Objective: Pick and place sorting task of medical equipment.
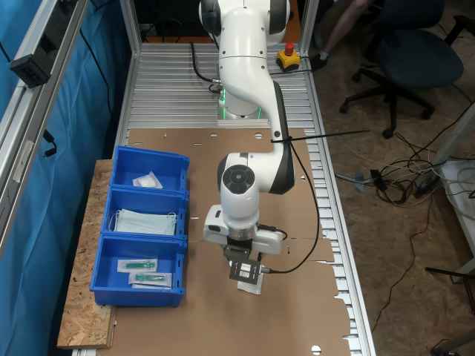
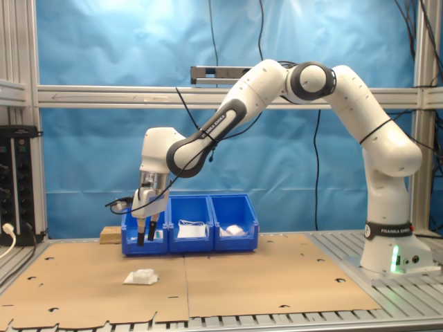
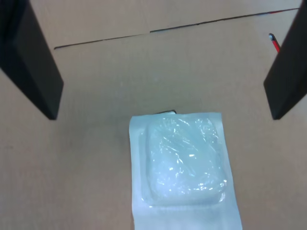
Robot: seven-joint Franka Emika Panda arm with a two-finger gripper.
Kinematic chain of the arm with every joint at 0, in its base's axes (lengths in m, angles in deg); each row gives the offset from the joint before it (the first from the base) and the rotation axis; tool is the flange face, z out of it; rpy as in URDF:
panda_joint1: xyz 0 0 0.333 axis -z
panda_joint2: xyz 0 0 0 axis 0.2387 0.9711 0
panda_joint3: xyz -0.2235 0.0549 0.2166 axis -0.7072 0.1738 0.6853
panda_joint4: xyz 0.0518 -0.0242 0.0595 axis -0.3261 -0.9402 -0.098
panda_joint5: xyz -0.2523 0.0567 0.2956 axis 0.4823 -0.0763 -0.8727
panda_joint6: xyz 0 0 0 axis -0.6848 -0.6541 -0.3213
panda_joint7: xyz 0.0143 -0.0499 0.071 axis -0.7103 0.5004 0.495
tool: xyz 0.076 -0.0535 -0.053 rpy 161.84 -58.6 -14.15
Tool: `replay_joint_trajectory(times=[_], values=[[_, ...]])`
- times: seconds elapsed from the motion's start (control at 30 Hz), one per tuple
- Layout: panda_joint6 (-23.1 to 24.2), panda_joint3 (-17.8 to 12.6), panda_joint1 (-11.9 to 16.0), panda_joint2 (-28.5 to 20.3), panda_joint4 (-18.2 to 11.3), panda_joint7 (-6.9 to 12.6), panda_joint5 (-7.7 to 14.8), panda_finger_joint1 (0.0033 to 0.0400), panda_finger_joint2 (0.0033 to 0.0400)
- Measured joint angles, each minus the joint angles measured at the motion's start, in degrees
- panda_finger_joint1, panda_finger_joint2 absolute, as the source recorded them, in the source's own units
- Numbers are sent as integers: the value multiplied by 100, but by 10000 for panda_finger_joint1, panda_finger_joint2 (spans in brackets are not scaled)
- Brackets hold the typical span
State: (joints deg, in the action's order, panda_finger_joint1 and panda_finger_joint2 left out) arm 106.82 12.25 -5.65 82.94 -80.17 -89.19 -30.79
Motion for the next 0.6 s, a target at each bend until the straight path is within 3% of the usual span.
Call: replay_joint_trajectory(times=[0.6], values=[[344,115,-1,299,69,0,0,400,400]])
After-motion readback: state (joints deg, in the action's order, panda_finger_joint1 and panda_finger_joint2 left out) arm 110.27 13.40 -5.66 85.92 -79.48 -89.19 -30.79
